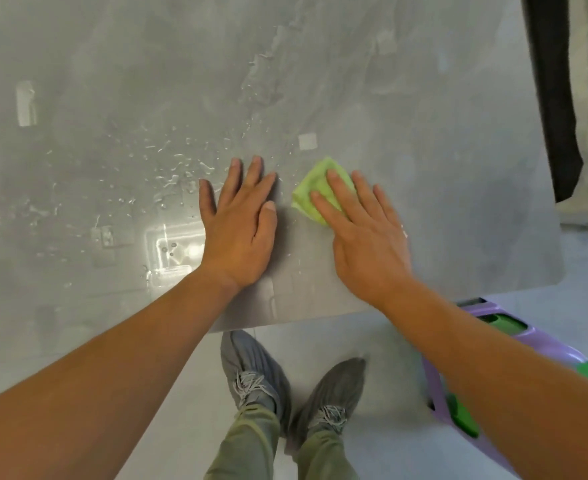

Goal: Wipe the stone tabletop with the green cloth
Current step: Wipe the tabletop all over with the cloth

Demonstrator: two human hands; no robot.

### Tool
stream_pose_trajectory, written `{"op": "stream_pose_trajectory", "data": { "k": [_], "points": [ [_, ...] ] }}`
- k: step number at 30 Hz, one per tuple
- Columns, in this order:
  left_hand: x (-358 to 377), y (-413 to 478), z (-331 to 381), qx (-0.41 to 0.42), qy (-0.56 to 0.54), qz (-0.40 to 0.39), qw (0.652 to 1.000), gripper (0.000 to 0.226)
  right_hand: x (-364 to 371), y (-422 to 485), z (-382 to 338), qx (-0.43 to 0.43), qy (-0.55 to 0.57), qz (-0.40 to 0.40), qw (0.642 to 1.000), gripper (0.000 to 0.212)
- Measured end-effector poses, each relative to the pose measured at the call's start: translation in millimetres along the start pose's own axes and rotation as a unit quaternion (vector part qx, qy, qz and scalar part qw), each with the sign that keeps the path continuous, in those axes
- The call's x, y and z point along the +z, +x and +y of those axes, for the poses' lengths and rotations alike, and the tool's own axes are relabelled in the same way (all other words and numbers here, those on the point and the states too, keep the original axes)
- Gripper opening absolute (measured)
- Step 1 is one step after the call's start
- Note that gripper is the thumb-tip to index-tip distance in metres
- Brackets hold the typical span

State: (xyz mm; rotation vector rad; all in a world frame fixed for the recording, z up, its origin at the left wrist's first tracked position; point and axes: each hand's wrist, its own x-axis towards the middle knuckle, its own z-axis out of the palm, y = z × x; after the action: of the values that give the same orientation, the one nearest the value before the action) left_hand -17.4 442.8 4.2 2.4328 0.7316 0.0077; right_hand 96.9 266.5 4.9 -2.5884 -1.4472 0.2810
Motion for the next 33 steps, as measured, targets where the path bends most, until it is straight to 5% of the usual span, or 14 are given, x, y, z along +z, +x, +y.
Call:
{"op": "stream_pose_trajectory", "data": {
  "k": [5, 8, 13, 19, 22, 27, 33],
  "points": [
    [-6.4, 0.7, -2.0, 0.006, 0.010, -0.016, 1.000, 0.061, 5.1, -50.5, -5.2, -0.196, -0.039, -0.068, 0.978, 0.068],
    [-8.4, 0.9, -1.6, 0.009, 0.015, -0.023, 1.000, 0.062, 4.0, -37.3, 9.1, -0.240, -0.066, -0.082, 0.965, 0.069],
    [-18.1, 6.1, -7.9, 0.016, 0.017, -0.003, 1.000, 0.053, -2.8, 20.7, -2.3, 0.053, 0.020, -0.007, 0.998, 0.060],
    [-35.9, 22.0, -25.6, 0.027, 0.069, -0.026, 0.997, 0.053, 6.4, -34.7, -36.1, -0.114, -0.019, -0.080, 0.990, 0.058],
    [-45.5, 38.2, -36.2, 0.028, 0.101, -0.043, 0.994, 0.058, 5.2, 6.8, -24.9, -0.043, -0.039, -0.058, 0.997, 0.054],
    [-65.2, 79.5, -52.8, 0.012, 0.149, -0.050, 0.987, 0.061, -8.9, 123.3, -8.3, 0.197, 0.013, -0.002, 0.980, 0.058],
    [-84.4, 117.8, -57.9, 0.030, 0.161, -0.059, 0.985, 0.067, -6.6, 103.2, -17.7, 0.099, -0.019, -0.012, 0.995, 0.056]
  ]
}}
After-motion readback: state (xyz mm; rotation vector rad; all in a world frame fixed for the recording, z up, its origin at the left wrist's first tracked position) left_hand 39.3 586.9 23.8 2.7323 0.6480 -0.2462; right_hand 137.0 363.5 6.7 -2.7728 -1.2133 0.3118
